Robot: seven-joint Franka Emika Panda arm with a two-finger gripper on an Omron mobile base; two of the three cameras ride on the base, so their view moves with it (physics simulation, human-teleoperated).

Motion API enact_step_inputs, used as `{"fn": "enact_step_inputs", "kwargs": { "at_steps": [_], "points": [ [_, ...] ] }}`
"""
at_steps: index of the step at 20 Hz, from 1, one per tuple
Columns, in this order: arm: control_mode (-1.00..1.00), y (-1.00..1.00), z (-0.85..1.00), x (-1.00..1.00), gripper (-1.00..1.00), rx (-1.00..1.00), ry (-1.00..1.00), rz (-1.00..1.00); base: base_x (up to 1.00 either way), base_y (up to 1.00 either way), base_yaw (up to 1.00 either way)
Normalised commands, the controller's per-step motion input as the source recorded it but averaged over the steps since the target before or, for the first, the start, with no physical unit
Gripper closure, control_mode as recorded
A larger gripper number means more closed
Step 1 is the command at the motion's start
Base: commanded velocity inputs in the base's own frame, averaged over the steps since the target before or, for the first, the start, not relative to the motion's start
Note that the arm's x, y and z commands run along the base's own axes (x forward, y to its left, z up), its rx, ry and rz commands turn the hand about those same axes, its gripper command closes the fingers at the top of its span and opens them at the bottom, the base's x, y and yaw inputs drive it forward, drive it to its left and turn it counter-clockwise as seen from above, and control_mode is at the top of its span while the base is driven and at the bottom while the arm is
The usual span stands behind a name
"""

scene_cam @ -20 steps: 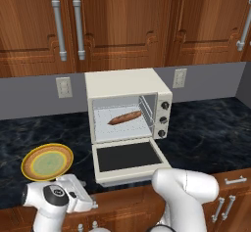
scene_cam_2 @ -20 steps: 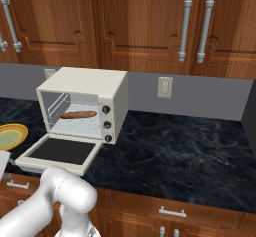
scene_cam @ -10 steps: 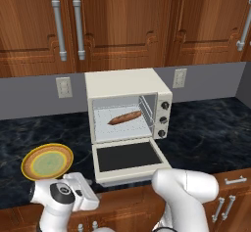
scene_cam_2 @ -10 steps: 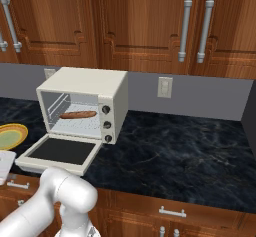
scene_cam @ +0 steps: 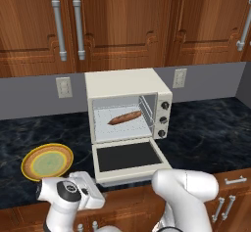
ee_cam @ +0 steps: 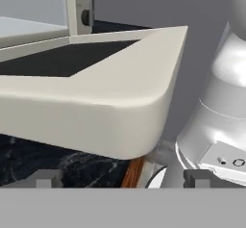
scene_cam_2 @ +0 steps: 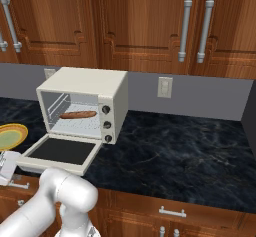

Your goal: Pull the toaster oven rack outwards. Pick up the baguette from the plate and place it on the toaster oven rack. Close the toaster oven door fully and set the temperature to the lowest setting.

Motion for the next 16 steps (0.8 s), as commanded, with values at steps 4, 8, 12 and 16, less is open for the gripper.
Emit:
{"fn": "enact_step_inputs", "kwargs": {
  "at_steps": [4,8,12,16],
  "points": [
    [-1.0,-0.36,0.0,0.0,-1.0,0.01,0.0,0.0,0.0,0.0,0.0],
    [-1.0,-0.46,0.0,0.0,-1.0,0.03,0.0,0.0,0.0,0.0,0.0],
    [-1.0,-0.57,0.01,0.0,-1.0,0.07,-0.01,0.0,0.0,0.0,0.0],
    [-1.0,-0.68,0.11,0.0,-1.0,0.1,-0.02,0.0,0.0,0.0,0.0]
  ]
}}
